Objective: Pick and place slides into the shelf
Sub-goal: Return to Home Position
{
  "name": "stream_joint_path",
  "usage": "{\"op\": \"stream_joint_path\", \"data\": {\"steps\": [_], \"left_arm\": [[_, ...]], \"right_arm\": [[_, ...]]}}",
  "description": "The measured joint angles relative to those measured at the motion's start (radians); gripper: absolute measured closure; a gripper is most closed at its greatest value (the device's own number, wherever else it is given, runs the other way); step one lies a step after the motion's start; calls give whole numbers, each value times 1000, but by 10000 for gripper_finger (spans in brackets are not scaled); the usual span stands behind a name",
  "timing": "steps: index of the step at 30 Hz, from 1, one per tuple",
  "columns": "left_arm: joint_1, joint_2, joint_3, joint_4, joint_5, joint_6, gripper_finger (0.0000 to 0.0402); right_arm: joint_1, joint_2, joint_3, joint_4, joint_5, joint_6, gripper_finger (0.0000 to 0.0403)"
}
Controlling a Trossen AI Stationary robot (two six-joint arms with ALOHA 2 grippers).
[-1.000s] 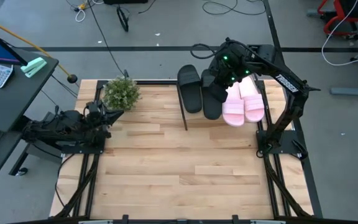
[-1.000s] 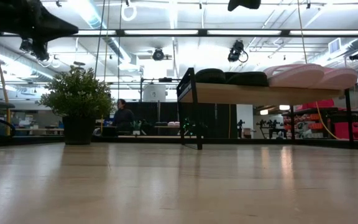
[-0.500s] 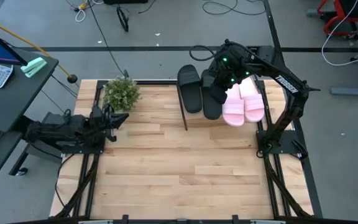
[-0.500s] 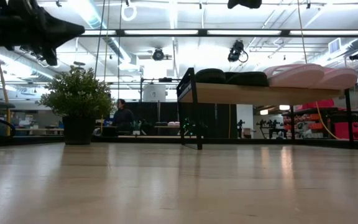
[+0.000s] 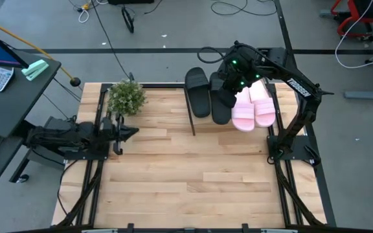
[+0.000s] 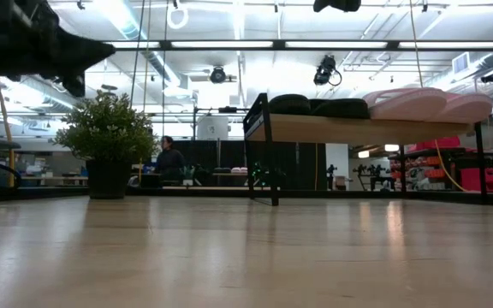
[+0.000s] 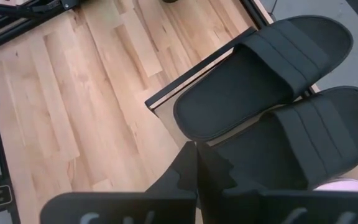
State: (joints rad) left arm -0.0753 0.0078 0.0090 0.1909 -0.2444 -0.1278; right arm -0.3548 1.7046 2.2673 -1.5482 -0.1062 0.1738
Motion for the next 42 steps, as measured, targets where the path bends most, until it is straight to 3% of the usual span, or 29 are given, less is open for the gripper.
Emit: {"op": "stream_joint_path", "data": {"steps": [5, 13, 27, 31, 37, 42], "left_arm": [[0, 1, 0, -130, 55, -46, 401], [0, 5, 0, -156, 117, -36, 401], [0, 100, -1, -157, 119, -154, 395], [0, 99, -2, -145, 119, -144, 390], [0, 99, -2, -138, 118, -149, 366], [0, 99, -2, -135, 118, -149, 356]], "right_arm": [[0, 0, 0, 0, 0, -11, 403], [0, 0, 0, -26, -31, -44, 403], [105, -61, -53, -18, -44, -176, 403], [112, -241, -288, 21, -41, -149, 403], [156, -608, -788, 426, -62, -34, 403], [212, -873, -1139, 669, -13, 81, 403]]}}
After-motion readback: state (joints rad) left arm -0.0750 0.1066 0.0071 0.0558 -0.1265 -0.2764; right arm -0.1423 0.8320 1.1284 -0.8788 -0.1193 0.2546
